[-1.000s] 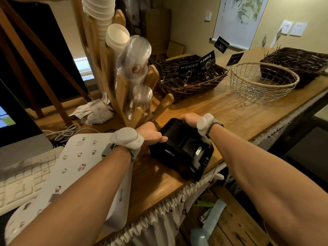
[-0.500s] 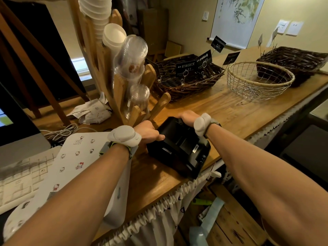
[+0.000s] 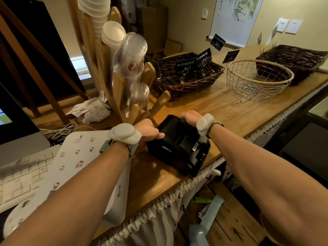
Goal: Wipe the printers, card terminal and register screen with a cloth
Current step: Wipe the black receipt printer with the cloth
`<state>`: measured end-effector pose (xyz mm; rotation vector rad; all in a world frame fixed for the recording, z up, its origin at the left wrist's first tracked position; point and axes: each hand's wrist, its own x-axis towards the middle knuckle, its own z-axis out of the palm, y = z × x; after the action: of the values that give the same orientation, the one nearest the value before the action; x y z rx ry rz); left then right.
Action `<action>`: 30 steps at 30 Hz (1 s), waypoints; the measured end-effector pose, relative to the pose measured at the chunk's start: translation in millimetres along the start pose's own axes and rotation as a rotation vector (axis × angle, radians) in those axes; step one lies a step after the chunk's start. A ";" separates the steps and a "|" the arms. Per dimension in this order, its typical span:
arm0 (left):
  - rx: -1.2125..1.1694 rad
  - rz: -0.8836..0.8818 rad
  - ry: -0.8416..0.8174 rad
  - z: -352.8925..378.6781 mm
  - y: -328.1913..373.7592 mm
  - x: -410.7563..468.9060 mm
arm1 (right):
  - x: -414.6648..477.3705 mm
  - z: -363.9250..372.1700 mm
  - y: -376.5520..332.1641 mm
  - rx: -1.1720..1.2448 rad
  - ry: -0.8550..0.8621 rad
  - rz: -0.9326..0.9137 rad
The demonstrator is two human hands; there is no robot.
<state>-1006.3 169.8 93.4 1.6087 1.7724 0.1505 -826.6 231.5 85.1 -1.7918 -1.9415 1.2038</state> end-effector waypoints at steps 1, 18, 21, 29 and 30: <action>-0.002 0.001 0.003 -0.1 0.1 -0.8 | 0.0 -3.2 7.0 -0.066 -0.015 0.054; -0.012 -0.005 -0.011 -0.7 -0.8 -1.9 | -23.9 -4.3 25.2 0.043 0.024 0.136; -0.013 -0.009 -0.009 -0.7 -0.5 -1.2 | -20.2 -6.8 21.2 0.321 0.086 0.099; -0.027 0.004 -0.002 1.1 0.3 -1.3 | -27.9 -4.9 41.7 0.094 0.143 0.133; -0.029 0.002 -0.004 1.1 0.7 -1.3 | -25.4 -5.5 36.2 0.118 0.144 0.121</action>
<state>-1005.2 168.4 93.6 1.5898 1.7580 0.1734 -791.4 207.3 72.4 -1.9014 -1.6699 1.1648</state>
